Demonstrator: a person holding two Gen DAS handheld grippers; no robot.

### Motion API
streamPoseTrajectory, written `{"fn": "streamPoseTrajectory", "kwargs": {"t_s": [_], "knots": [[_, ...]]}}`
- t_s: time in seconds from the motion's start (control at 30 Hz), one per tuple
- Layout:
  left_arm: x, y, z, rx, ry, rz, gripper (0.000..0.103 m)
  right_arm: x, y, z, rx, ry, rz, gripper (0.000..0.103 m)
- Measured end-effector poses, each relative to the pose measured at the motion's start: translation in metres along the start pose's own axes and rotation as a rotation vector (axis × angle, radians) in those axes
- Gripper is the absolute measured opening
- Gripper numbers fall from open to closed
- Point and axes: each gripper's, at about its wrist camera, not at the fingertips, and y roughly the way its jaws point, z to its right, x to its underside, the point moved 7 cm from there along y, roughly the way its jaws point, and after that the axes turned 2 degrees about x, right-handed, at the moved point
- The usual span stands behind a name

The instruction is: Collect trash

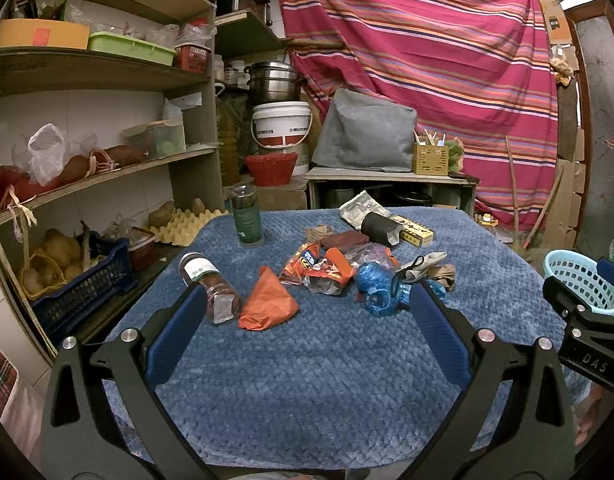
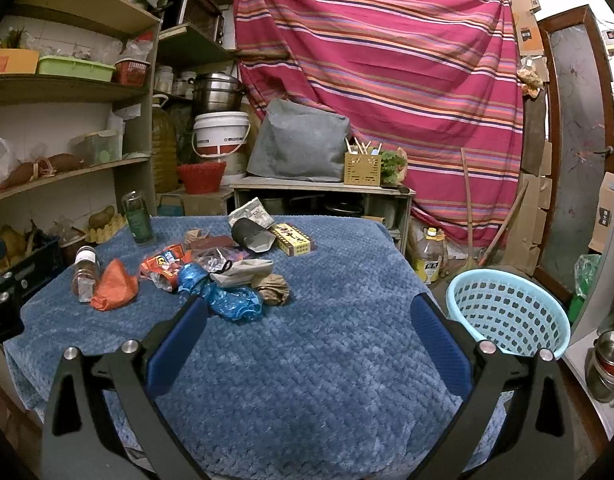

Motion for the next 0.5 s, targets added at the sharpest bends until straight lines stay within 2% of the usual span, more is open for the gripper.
{"fn": "streamPoseTrajectory", "kwargs": {"t_s": [0.5], "knots": [[0.008,0.000,-0.016,-0.001,-0.005,0.001,0.098,0.000,0.000,0.000,-0.002,-0.003,0.000,0.099]]}}
